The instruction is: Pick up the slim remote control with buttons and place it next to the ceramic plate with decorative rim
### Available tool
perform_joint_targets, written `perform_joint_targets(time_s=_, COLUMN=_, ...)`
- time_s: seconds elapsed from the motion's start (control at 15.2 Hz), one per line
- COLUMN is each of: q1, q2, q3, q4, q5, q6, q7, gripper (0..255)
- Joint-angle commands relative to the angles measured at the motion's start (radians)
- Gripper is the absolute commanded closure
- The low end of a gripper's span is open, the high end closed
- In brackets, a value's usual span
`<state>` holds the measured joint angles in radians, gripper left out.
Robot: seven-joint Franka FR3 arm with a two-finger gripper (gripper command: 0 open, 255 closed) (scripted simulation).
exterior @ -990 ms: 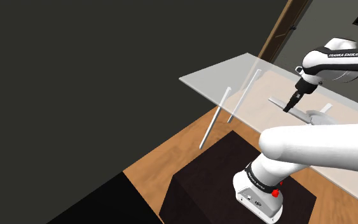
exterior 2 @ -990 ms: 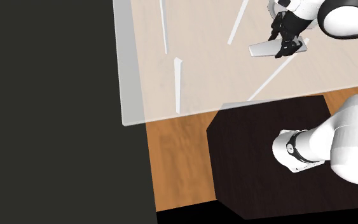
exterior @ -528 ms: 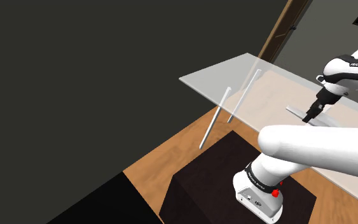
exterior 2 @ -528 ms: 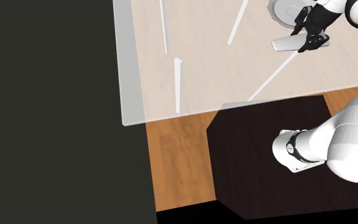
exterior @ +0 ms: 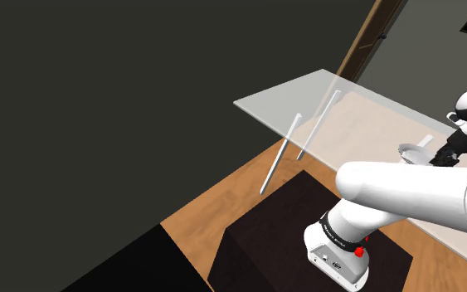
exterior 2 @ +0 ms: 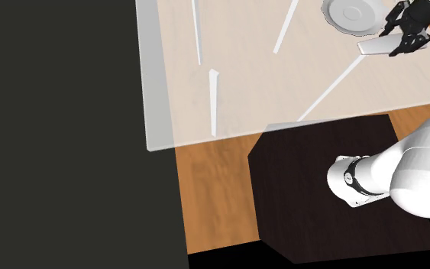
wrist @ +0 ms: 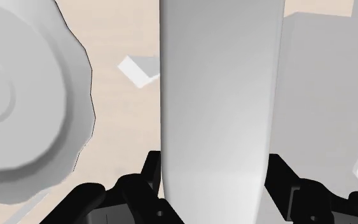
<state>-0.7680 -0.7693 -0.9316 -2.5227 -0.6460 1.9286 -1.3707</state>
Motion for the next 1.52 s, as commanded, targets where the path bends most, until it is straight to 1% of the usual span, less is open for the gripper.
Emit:
perform_joint_targets(time_s=0.0, q1=-0.006, q2=0.008, q3=-0.043, q4=0.033, q5=-0.016, q6=-0.004, q7=-0.052, gripper=255)
perform_joint_targets(time_s=0.26, q1=-0.001, q2=0.029, q3=-0.139, q4=0.110, q5=-0.042, q6=-0.008, q7=-0.153, gripper=255)
perform_joint_targets(time_s=0.46, q1=0.019, q2=0.050, q3=-0.218, q4=0.178, q5=-0.054, q6=-0.010, q7=-0.228, gripper=255)
perform_joint_targets(time_s=0.66, q1=0.057, q2=0.070, q3=-0.307, q4=0.254, q5=-0.062, q6=-0.012, q7=-0.301, gripper=255)
perform_joint_targets(time_s=0.86, q1=0.112, q2=0.086, q3=-0.404, q4=0.340, q5=-0.067, q6=-0.018, q7=-0.372, gripper=255)
perform_joint_targets(time_s=0.92, q1=0.119, q2=0.087, q3=-0.415, q4=0.350, q5=-0.068, q6=-0.019, q7=-0.379, gripper=255)
perform_joint_targets(time_s=1.45, q1=0.165, q2=0.089, q3=-0.512, q4=0.297, q5=-0.115, q6=0.074, q7=-0.357, gripper=255)
